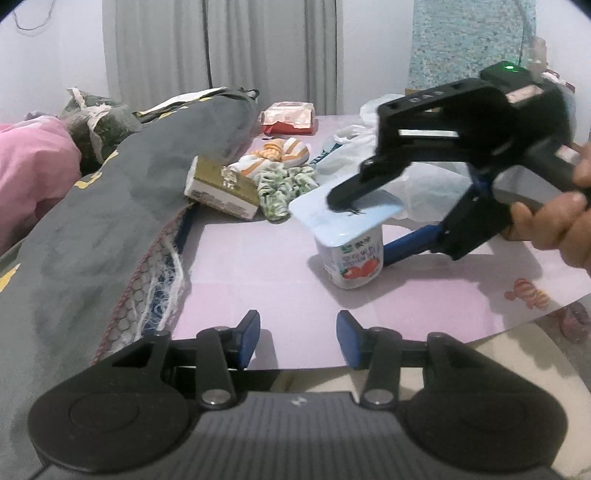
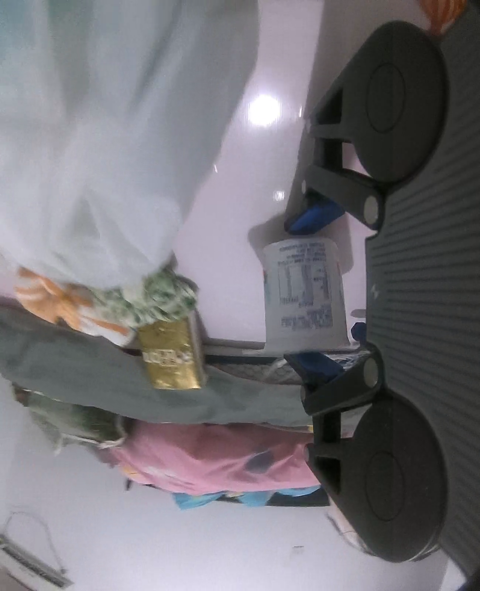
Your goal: Organize soft objects
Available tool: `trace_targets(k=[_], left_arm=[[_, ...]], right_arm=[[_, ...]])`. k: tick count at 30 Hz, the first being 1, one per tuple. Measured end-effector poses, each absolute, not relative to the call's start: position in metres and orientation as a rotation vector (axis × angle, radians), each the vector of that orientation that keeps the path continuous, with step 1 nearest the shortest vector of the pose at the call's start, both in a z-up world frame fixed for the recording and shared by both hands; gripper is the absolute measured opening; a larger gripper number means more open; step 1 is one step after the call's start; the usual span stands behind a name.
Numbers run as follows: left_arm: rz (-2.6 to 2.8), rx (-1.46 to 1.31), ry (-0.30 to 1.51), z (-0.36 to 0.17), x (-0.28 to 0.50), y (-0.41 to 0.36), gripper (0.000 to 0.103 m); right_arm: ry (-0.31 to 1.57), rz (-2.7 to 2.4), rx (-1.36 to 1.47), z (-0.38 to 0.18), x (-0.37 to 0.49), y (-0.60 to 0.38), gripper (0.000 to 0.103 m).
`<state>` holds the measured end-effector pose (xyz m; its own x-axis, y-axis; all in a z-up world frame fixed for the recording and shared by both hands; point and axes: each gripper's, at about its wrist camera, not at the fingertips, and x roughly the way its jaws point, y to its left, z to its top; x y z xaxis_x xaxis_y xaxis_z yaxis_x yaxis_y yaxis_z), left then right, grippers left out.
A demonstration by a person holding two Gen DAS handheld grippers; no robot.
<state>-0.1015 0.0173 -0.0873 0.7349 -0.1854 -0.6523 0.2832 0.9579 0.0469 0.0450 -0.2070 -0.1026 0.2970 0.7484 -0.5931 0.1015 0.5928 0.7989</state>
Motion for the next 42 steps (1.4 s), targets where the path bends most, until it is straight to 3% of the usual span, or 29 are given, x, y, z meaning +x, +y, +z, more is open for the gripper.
trace_targets(k=[5,21,32,42], left_arm=[[-0.273,0.15,0.698,-0.089,-0.098,0.008,0.048],[-0.311,0.11,0.661,-0.091,-0.085,-0.003,0.055],[-0.362,0.032,0.638,-0.089,-0.056,-0.005,0.057],[-0.387,-0.006,0.608,-0.087,-0.046,-0.01,0.059]], right_arm=[[1.162,0.487,0.821,-0.098,0.032,-0.218,0.067],[0.978,0.458,0.723,-0.075,0.005,-0.208,0.048],[0.971,0.442,0.742,-0.078,0.017,-0.206,0.037],[0.972,0.45,0.724,-0.078,0.021,-0.202,0.034]])
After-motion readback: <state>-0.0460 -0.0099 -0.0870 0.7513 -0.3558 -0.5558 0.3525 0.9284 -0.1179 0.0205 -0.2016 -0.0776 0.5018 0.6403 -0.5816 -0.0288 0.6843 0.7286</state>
